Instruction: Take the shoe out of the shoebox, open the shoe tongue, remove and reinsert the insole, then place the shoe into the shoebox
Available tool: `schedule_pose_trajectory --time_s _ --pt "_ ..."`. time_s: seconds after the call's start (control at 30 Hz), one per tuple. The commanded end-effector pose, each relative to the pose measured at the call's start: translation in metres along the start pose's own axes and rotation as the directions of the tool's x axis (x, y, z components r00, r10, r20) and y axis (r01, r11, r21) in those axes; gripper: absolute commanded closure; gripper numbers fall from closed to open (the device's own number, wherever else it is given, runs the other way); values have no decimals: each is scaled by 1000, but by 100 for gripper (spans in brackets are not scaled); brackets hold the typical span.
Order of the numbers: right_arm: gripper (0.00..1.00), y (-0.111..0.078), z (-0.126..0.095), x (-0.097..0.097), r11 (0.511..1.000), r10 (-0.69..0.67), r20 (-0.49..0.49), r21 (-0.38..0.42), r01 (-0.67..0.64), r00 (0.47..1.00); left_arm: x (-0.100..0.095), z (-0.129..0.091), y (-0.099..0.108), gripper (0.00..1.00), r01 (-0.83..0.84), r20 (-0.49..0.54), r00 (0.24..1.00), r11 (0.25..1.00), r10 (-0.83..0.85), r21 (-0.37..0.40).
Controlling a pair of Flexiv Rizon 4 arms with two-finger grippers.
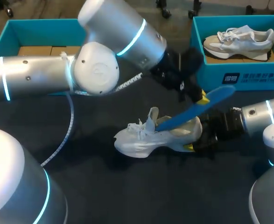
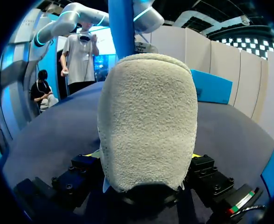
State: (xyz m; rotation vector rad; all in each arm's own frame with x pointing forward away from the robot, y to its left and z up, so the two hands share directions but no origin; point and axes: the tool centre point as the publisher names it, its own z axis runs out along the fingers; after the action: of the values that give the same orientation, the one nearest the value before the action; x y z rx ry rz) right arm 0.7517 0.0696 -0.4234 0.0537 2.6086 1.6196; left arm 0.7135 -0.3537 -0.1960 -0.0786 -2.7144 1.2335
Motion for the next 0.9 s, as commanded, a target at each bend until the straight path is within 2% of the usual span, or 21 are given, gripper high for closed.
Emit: schedule_pose_trajectory --time_s 0.03,0.3,0.63,0.8,0.9 --pt "100 1 1 1 1000 0 2 4 0 1000 7 -17 -13 100 14 -1 1000 999 -14 38" --pt "100 1 1 1 1000 0 2 4 0 1000 14 -40 -39 100 68 -30 998 983 -64 172" --pt "100 1 1 1 1000 0 2 4 0 1000 16 -69 -62 100 186 -104 982 904 -158 385" --pt "100 1 1 1 1000 0 2 4 0 1000 11 -81 -71 100 232 -158 971 855 -178 463" --pt "100 1 1 1 1000 0 2 4 0 1000 8 -91 -80 100 286 -237 953 814 -187 505"
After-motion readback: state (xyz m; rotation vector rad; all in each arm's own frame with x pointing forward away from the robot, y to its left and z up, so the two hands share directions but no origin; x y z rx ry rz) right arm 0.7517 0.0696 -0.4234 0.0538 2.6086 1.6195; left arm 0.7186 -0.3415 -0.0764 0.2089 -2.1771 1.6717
